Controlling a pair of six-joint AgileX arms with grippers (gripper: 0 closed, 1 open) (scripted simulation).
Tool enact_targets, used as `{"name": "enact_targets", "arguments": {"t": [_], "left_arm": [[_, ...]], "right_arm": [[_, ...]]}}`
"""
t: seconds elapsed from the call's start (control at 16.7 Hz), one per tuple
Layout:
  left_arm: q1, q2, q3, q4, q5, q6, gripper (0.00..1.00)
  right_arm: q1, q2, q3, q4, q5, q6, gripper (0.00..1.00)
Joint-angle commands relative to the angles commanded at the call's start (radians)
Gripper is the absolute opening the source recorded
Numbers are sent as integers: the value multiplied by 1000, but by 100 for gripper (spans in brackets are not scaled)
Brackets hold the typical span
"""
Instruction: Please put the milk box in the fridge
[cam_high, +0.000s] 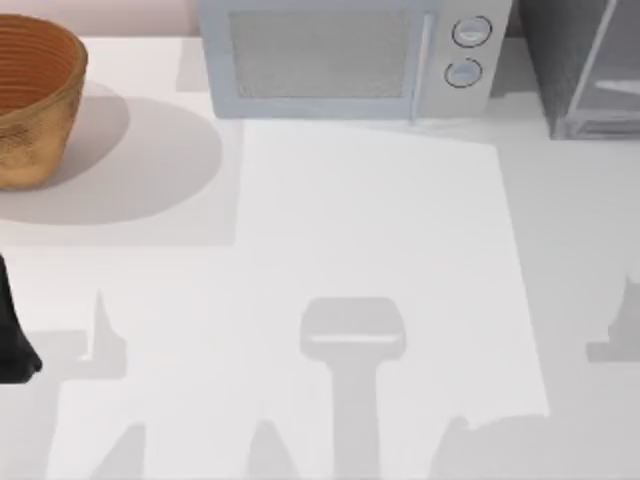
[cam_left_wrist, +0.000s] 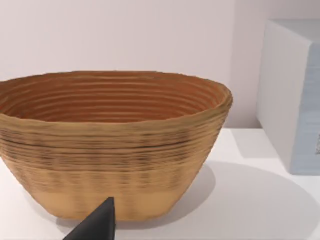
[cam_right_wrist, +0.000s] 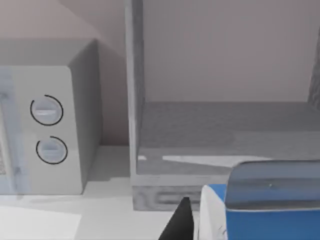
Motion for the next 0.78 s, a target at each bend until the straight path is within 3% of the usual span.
{"name": "enact_targets", "arguments": {"t": [0.78], "left_arm": [[0, 0, 0, 0, 0, 0, 100]], "right_arm": [[-148, 1190, 525, 645, -142, 12, 0]]}}
